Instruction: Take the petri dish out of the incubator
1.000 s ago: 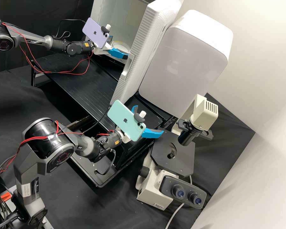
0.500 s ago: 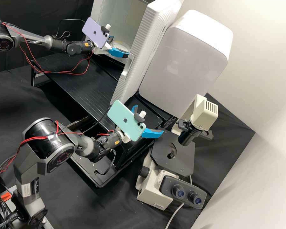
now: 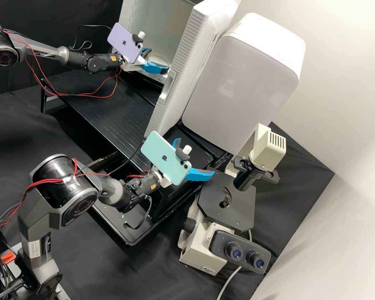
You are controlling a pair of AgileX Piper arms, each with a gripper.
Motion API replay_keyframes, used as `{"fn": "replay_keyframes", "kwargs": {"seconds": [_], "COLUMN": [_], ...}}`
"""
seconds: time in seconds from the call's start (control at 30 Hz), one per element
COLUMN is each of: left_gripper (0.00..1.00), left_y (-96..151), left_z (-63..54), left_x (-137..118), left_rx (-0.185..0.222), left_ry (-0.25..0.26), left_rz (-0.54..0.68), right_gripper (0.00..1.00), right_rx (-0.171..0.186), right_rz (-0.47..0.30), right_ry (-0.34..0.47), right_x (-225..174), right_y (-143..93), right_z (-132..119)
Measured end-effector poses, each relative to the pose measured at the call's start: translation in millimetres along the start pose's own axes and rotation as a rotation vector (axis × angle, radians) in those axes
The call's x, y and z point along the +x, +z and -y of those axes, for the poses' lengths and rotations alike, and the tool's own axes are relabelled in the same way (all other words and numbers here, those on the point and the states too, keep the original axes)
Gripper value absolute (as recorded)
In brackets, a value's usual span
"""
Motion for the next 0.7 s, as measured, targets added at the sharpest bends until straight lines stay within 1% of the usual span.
{"fn": "replay_keyframes", "kwargs": {"seconds": [0.37,0.5,0.6,0.67,0.7], "left_gripper": [0.00,0.00,0.00,0.00,0.00], "left_y": [0.0,-1.1,-1.9,-2.8,-2.3], "left_z": [0.0,2.3,4.3,6.5,5.3], "left_x": [0.0,-0.5,-1.4,-5.1,-7.2], "left_rx": [0.000,-0.007,-0.005,0.003,0.009], "left_ry": [0.000,0.006,0.015,0.022,0.025], "left_rz": [0.000,-0.003,0.000,0.002,0.006], "right_gripper": [1.00,1.00,1.00,1.00,1.00], "right_rx": [0.000,0.000,0.000,0.000,0.000], "right_rz": [0.000,0.000,0.000,0.000,0.000], "right_ry": [0.000,0.000,0.000,0.000,0.000], "right_x": [0.0,0.0,0.0,0.0,0.0], "right_y": [0.0,0.0,0.0,0.0,0.0], "right_z": [0.0,0.0,0.0,0.0,0.0]}}
